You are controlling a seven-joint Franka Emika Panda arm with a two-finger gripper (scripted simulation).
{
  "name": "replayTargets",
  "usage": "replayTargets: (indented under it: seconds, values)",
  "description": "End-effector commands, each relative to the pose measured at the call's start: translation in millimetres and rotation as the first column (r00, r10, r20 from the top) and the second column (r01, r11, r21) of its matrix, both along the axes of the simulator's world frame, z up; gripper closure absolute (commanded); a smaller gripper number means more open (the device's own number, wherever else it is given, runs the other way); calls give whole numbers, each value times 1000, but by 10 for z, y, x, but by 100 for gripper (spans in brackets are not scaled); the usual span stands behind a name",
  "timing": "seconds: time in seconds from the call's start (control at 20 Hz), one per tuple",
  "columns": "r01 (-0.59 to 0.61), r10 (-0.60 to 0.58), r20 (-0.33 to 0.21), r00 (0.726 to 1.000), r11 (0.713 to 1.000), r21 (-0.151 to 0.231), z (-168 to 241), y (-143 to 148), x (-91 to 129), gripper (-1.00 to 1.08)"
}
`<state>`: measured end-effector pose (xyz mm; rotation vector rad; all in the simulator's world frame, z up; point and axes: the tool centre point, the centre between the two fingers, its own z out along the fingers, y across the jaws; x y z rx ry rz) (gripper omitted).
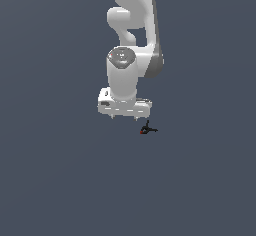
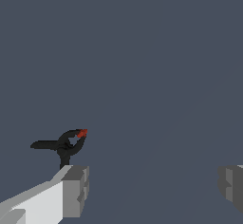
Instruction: Pick up the object and move it to a goal position.
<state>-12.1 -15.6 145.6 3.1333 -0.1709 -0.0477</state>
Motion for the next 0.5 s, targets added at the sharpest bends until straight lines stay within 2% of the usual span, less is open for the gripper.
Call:
replayTargets:
  seconds: [0.0, 0.45]
  values:
    - [36, -36, 1, 999, 999, 0, -36, 53, -1, -92]
    - [220, -220, 6, 975, 975, 0, -215, 309, -13, -92]
